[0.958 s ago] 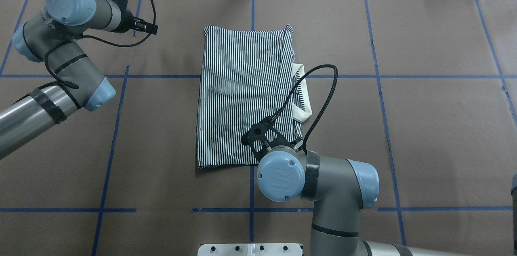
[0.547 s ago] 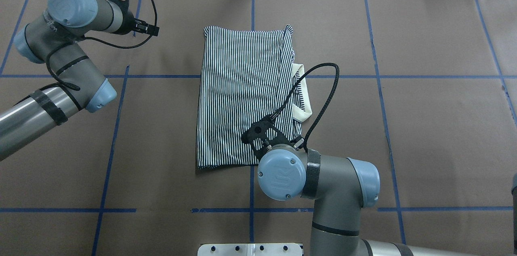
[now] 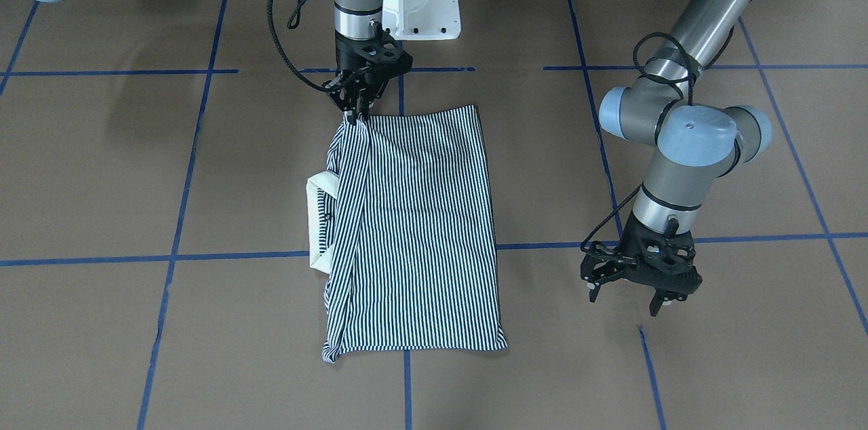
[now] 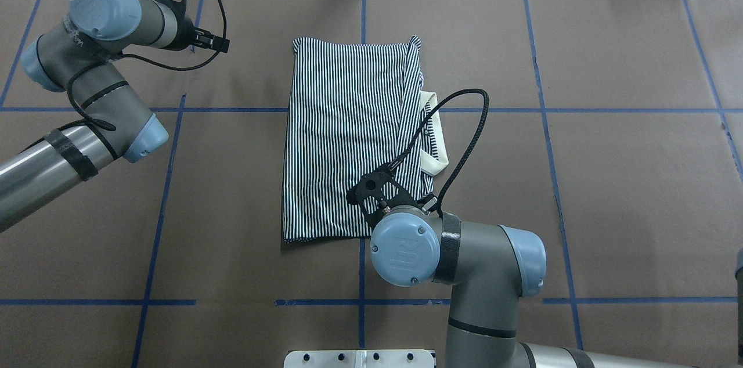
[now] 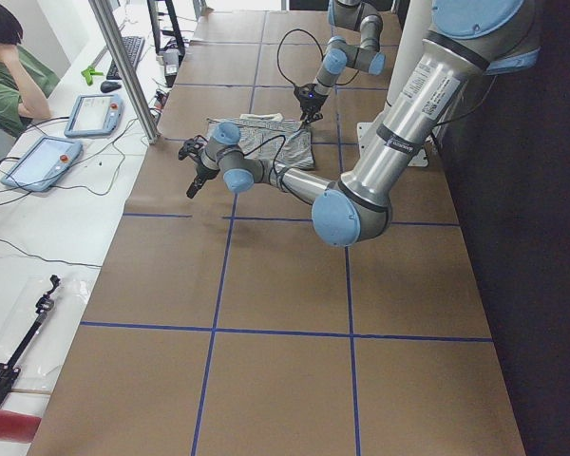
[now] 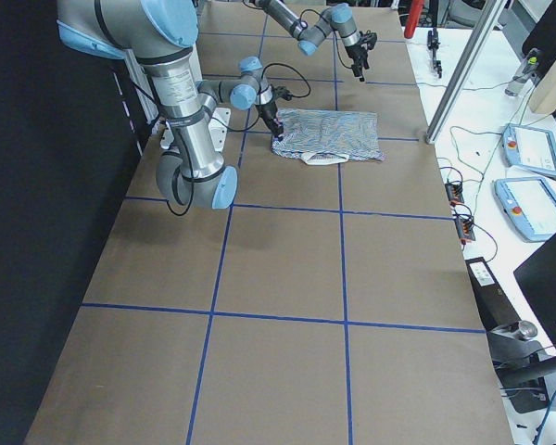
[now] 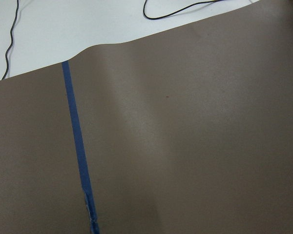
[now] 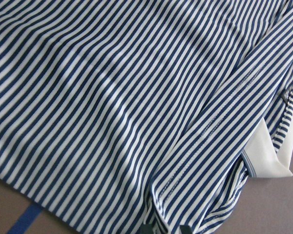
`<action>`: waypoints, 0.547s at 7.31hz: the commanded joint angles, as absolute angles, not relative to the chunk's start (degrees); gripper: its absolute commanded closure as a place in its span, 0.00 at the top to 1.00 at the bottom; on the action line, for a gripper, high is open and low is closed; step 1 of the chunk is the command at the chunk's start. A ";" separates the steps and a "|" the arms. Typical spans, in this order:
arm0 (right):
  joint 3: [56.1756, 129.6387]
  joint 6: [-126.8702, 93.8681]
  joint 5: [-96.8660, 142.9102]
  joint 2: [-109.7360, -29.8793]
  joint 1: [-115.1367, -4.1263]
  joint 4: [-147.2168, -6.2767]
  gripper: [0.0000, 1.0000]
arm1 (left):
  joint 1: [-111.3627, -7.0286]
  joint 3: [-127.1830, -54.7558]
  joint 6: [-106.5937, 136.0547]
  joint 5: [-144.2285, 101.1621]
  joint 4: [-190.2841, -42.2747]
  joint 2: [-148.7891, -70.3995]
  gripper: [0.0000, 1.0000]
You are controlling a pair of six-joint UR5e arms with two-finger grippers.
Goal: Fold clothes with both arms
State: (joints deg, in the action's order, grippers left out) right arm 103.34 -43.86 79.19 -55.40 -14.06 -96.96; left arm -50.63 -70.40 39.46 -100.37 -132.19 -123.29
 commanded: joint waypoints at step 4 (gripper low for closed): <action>103.89 -43.86 79.01 -55.46 -14.15 -96.94 0.07 | -50.27 -70.40 39.72 -100.37 -132.19 -123.22 1.00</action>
State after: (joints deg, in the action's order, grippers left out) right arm 103.78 -43.86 79.11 -55.42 -14.09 -97.00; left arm -50.41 -70.40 39.53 -100.37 -132.19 -123.26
